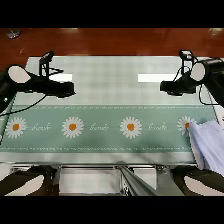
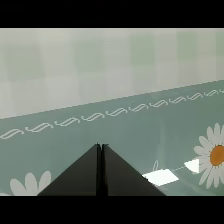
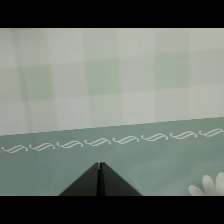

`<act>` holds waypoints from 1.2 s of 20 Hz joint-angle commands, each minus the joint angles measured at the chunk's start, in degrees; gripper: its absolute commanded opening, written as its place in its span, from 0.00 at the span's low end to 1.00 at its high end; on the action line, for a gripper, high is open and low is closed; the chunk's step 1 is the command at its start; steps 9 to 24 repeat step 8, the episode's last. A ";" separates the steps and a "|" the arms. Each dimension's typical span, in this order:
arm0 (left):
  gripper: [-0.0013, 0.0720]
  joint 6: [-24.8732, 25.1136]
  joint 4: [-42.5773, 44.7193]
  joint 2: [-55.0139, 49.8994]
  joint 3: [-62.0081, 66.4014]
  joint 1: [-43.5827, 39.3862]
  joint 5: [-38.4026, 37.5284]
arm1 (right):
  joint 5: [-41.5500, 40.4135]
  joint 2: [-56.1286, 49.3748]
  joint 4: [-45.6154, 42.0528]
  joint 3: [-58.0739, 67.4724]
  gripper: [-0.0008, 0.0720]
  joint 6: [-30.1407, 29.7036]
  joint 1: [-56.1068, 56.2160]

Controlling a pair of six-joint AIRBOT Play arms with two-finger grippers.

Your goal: Fold the shirts.

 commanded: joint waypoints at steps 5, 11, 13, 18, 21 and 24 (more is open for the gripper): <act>0.05 -0.22 0.17 -0.61 -0.04 0.90 -0.37 | -0.15 -0.55 -0.61 0.02 0.05 0.48 0.24; 0.05 -0.22 0.17 -0.66 -0.04 0.90 -0.37 | -0.15 -0.55 -0.61 0.02 0.05 0.48 0.24; 0.05 -0.22 0.17 -0.66 -0.04 0.90 -0.37 | -0.15 -0.55 -0.61 0.02 0.05 0.48 0.24; 0.05 -0.22 0.17 -0.66 -0.04 0.90 -0.37 | -0.15 -0.55 -0.61 0.02 0.05 0.48 0.24; 0.05 -0.22 0.17 -0.66 -0.04 0.90 -0.37 | -0.15 -0.55 -0.61 0.02 0.05 0.48 0.24; 0.05 -0.22 0.17 -0.66 -0.04 0.90 -0.37 | -0.15 -0.55 -0.61 0.02 0.05 0.48 0.24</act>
